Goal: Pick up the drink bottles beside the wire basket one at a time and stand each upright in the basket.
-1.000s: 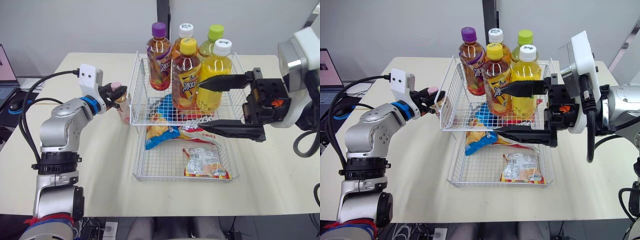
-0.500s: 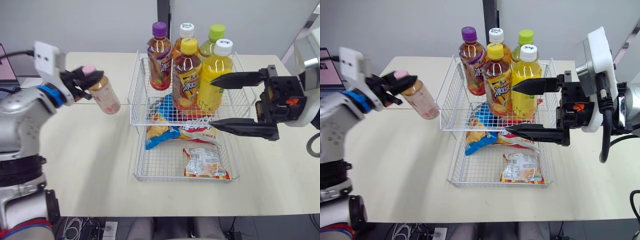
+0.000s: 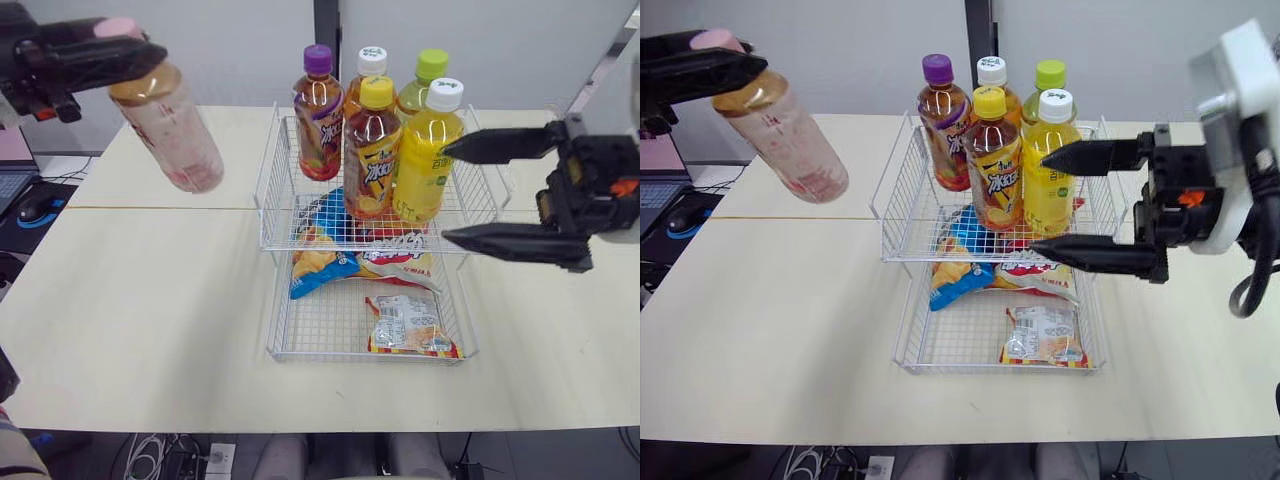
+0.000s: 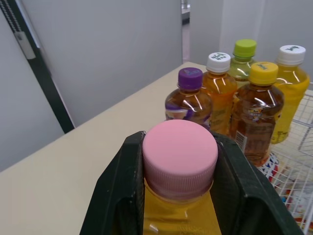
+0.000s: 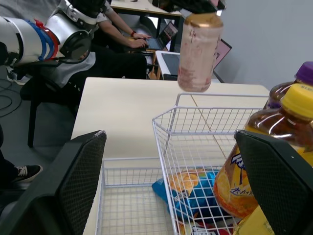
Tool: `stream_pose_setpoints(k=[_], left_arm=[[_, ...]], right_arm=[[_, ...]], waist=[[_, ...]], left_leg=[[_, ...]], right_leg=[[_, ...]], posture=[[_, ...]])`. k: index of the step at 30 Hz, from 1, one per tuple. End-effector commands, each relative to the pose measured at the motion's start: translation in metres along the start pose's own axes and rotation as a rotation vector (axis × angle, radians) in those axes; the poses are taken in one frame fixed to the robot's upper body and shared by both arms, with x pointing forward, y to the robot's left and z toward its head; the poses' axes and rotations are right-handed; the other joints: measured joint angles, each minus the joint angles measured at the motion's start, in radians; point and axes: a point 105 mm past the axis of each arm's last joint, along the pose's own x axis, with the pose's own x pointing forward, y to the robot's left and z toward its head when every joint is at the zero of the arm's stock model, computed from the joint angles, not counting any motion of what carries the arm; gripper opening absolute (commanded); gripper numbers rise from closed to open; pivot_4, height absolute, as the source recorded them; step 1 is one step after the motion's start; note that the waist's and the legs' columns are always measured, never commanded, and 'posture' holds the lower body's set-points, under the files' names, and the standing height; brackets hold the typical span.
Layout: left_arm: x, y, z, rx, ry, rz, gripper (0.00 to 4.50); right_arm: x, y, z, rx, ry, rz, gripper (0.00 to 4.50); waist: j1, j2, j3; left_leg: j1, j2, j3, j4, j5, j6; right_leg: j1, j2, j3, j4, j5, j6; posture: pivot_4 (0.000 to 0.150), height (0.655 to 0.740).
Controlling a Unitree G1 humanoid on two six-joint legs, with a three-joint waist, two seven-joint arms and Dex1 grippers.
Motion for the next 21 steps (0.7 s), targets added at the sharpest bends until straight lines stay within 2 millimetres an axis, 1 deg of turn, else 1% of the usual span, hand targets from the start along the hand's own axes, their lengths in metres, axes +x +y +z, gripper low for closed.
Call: stream_pose_setpoints(k=[1, 6, 11, 14, 18, 21], left_arm=[[-0.01, -0.008, 0.037, 0.063, -0.095, -0.028, 1.35], [-0.009, -0.006, 0.061, 0.096, -0.135, -0.048, 1.35], [0.003, -0.013, 0.077, 0.116, -0.153, -0.136, 1.35], [0.015, -0.017, 0.08, 0.117, -0.155, -0.198, 1.35], [0.037, -0.024, 0.076, 0.112, -0.149, -0.292, 1.35], [0.052, -0.028, 0.076, 0.108, -0.171, -0.344, 1.35]], right_arm=[[-0.002, 0.001, 0.009, -0.032, -0.025, -0.001, 4.5], [-0.001, 0.002, 0.008, -0.027, -0.029, 0.004, 4.5], [0.0, 0.0, 0.008, -0.028, -0.032, 0.003, 4.5], [0.0, 0.0, 0.008, -0.03, -0.034, -0.002, 4.5], [-0.001, -0.001, 0.008, -0.035, -0.033, -0.017, 4.5], [-0.003, -0.001, 0.009, -0.04, -0.031, -0.033, 4.5]], waist=[[0.0, 0.0, 0.0], [-0.001, 0.0, 0.0], [-0.001, 0.0, 0.0], [0.0, 0.0, 0.0], [-0.001, 0.0, 0.0], [0.0, 0.0, 0.0]], left_leg=[[-0.001, 0.0, 0.0, 0.0, 0.0, 0.0], [-0.001, 0.0, 0.001, 0.0, 0.0, 0.0], [-0.001, 0.0, 0.0, 0.001, 0.0, 0.0], [-0.002, 0.0, 0.0, 0.001, 0.0, 0.0], [-0.002, 0.0, 0.0, 0.001, 0.0, 0.0], [-0.002, 0.0, 0.0, 0.001, 0.0, 0.0]], right_leg=[[0.0, 0.0, 0.0, 0.0, 0.0, 0.0], [-0.001, 0.0, 0.001, -0.001, 0.0, 0.0], [-0.001, 0.0, 0.0, 0.0, 0.0, 0.0], [-0.001, 0.0, 0.0, 0.0, 0.0, 0.0], [-0.001, 0.0, 0.0, 0.0, 0.0, 0.0], [-0.001, 0.0, 0.0, 0.0, 0.0, 0.0]], posture=[[0.15, 0.74], [0.15, 0.74], [0.15, 0.74], [0.15, 0.74], [0.15, 0.74], [0.15, 0.74]])
